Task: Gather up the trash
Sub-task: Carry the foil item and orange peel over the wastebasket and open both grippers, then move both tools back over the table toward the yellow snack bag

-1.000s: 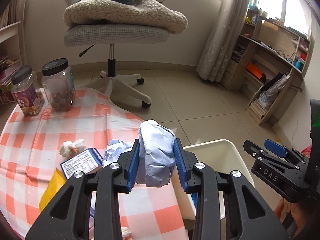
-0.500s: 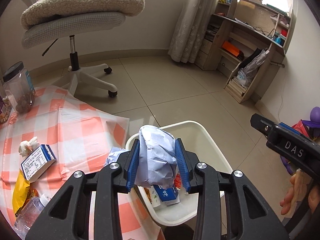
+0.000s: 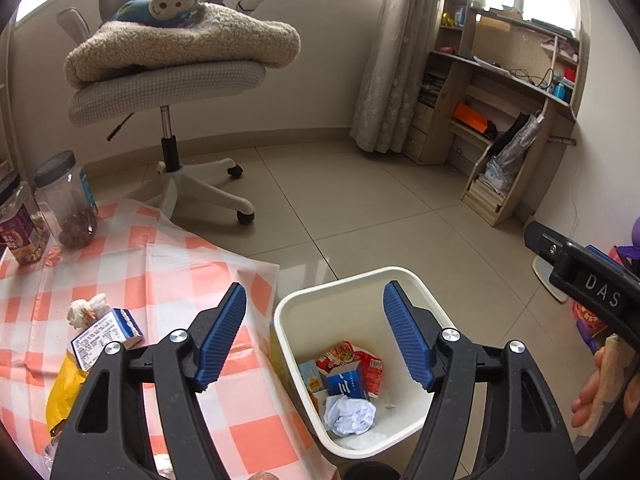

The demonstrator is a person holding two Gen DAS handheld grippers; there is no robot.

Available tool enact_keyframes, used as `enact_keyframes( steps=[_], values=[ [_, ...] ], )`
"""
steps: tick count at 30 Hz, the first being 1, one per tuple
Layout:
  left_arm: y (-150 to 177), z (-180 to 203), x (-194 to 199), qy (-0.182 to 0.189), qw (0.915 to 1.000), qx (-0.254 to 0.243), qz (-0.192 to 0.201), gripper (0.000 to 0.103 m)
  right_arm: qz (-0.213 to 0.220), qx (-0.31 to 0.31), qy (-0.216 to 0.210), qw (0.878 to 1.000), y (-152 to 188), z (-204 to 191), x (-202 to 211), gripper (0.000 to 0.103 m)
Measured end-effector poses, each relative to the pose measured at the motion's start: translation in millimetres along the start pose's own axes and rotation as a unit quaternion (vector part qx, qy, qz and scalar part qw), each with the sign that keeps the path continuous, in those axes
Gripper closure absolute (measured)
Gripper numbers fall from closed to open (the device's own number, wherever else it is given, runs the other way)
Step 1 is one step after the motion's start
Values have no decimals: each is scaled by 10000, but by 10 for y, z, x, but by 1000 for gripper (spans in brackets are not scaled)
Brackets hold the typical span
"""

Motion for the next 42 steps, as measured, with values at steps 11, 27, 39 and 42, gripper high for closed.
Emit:
enact_keyframes(
  steps=[11, 27, 39, 42],
  values=[
    [-81, -792, 207, -953, 9940, 484, 246, 22, 113, 575, -325, 9978, 30, -580, 78, 7],
    [88, -1844, 185, -1683, 9821, 799, -286, 20, -204, 1119, -1020, 9883, 206, -1545, 24, 7],
    [534, -2824, -94, -1944, 9650, 1013, -1441, 20, -647, 1459, -1497, 9758, 459, -2284, -118, 7],
    [762, -2926, -309, -1757, 9576, 829, -2127, 20, -783, 1513, -1578, 9727, 522, -2421, -173, 7]
  ],
)
Point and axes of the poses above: each gripper's, at about its wrist camera, not at the fingertips, and x roughly against the way its jaws point, z to its right, y to its underside, the point moved 7 cm from there along -x, roughly the way its jaws point, and after that the axes turned 12 degrees about -y, right-handed, at the moved point
